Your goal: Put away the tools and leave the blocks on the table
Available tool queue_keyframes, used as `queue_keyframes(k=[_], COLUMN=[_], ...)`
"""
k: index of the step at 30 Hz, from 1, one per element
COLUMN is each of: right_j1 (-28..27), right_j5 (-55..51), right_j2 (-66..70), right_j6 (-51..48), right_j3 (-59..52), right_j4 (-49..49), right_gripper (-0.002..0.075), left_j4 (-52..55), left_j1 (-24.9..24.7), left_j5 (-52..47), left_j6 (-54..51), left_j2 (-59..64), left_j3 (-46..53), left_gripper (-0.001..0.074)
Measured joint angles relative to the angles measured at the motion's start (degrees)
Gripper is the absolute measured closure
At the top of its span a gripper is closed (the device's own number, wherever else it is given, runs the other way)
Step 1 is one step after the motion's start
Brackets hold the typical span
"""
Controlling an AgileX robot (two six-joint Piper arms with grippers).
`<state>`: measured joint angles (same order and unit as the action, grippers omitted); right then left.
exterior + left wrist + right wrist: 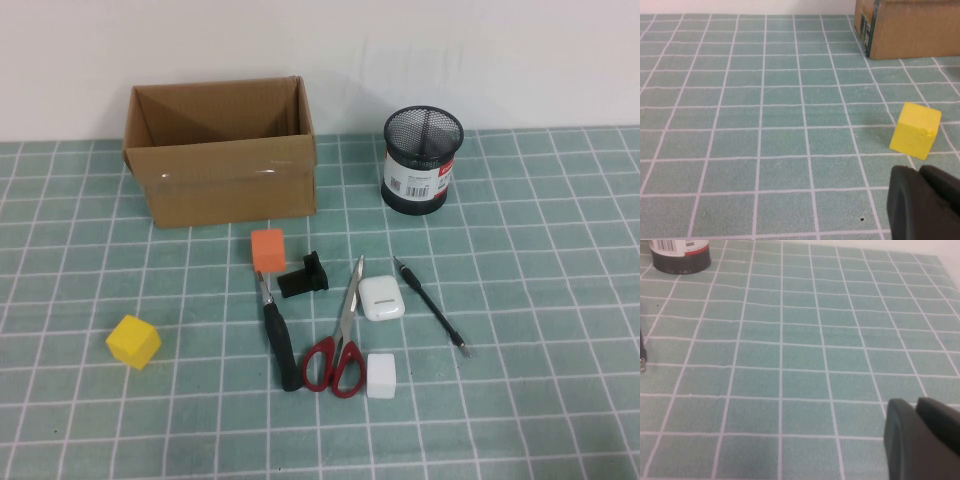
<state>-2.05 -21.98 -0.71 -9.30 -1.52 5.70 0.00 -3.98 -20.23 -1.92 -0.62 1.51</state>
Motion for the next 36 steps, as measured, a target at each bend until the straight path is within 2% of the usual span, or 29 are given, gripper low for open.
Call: queue_keyframes(k=[4, 5, 7, 30, 36], right_j1=[0.0, -0.3, 0.0, 0.0, 0.0], right_j5=[0.0, 3.0, 0.0, 0.0, 0.0], right_j2=[0.0, -0.7, 0.0, 0.0, 0.0], right_j6=[0.0, -0.2, 0.0, 0.0, 0.0], right_j3=[0.0, -0.2, 0.0, 0.0, 0.0], right_j4=[0.0, -0.3, 0.0, 0.0, 0.0], right_gripper=[0.0733, 0.0733, 0.0733, 0.0734, 0.0734], left_j4=[0.0, 0.0, 0.0, 0.0, -2.3], left_j1=[0.0, 0.0, 0.0, 0.0, 0.0], left_j5=[0.0, 0.0, 0.0, 0.0, 3.4], left_j6=[0.0, 0.0, 0.0, 0.0, 1.1], left_j2=[0.0, 0.0, 0.0, 0.0, 0.0], left_j3=[0.0, 0.0, 0.0, 0.0, 0.0], left_gripper=[0.0735, 0.0735, 0.0735, 0.0735, 0.0735])
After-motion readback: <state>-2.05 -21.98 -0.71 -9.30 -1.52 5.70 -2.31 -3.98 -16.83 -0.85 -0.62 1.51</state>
